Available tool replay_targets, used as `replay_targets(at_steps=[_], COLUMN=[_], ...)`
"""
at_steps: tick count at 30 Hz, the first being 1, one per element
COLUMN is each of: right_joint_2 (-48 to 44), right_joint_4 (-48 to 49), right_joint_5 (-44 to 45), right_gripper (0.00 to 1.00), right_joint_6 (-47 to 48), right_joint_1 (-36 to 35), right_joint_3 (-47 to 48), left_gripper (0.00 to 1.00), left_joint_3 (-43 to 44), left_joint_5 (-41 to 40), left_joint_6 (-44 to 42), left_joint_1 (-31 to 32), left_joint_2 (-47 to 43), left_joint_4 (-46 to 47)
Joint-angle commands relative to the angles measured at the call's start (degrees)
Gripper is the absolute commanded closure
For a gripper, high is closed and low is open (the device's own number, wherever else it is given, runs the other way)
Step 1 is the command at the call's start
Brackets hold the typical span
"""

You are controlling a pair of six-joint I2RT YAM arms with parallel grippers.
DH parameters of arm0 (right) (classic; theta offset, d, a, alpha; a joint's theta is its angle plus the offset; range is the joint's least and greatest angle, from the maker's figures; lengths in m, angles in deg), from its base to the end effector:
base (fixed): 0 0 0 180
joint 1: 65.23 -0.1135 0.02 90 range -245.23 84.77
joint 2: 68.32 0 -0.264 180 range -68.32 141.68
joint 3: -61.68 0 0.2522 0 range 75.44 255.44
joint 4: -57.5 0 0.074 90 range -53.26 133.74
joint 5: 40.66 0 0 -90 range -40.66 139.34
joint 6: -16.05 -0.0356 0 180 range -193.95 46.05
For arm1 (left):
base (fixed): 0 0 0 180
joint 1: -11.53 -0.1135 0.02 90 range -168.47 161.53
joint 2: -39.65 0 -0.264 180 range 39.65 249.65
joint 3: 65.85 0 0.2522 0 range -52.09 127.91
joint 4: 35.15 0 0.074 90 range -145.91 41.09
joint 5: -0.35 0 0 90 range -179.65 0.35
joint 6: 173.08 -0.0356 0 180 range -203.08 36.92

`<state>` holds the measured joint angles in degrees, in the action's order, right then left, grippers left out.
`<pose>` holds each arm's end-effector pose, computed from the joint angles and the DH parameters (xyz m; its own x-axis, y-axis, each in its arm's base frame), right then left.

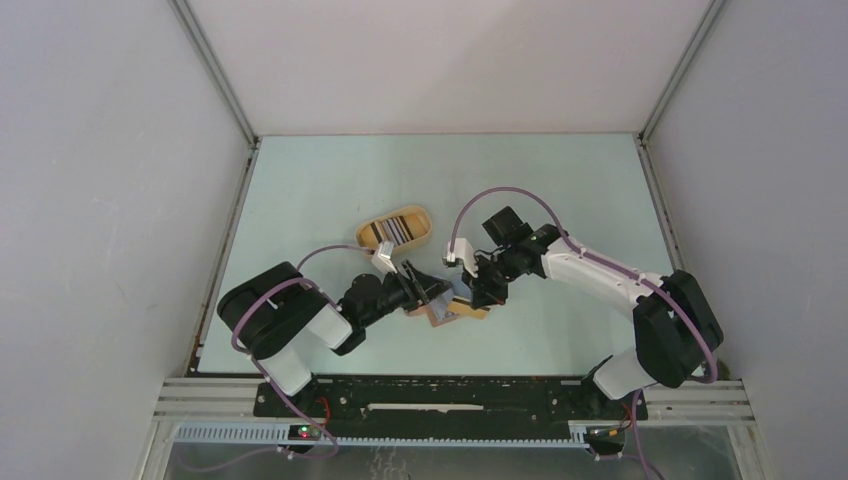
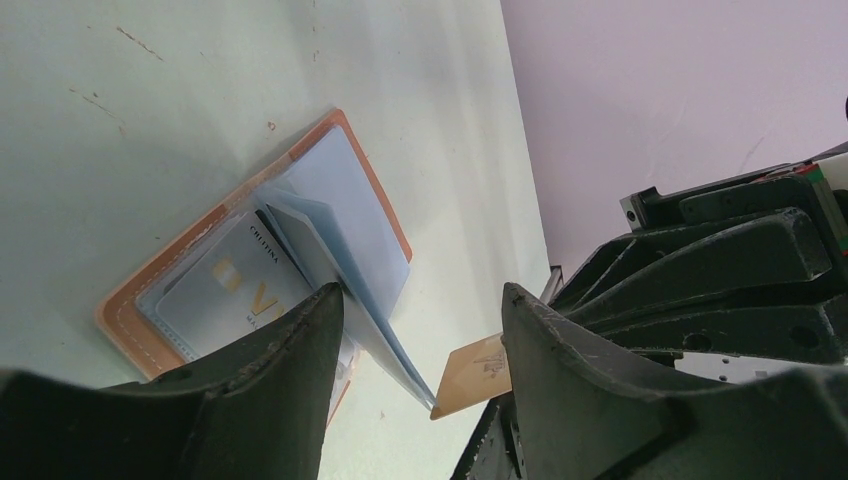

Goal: Put the credit cards into the card holder
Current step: Turn over the card slot in the card holder.

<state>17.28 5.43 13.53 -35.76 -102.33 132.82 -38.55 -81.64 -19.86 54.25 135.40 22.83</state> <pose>0.2147 0.1885 0.2194 -0.1577 -0.7479 -0.6448 -0.9829 0.0558 0.1756 0.1777 -0.1709 0.1217 -0.7498 -0.5109 -0.4205 0.2289 0.3960 -0.8893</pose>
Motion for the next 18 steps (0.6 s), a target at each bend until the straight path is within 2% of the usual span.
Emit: replay_targets(at_steps=[1,18], right_joint_2=[-1.7,-1.9], right_joint_4=[0.9,0.0], right_joint_5=[-0.1,-1.5], right_gripper=[1.0,1.0], right_joint_6=[-0.4,0.4], right_joint_1=[0.9,1.7], right_joint_3=[-0.1,-0.1], left_gripper=[0.36,0.36], left_joint_3=[-0.8,-0.6], left_joint_5=[0.8,0.7], left_joint_6=[0.6,0.7], left_joint_1=[-0.5,-0.5], left_joint_2=[0.6,0.7], left_joint_4=[2.2,1.7])
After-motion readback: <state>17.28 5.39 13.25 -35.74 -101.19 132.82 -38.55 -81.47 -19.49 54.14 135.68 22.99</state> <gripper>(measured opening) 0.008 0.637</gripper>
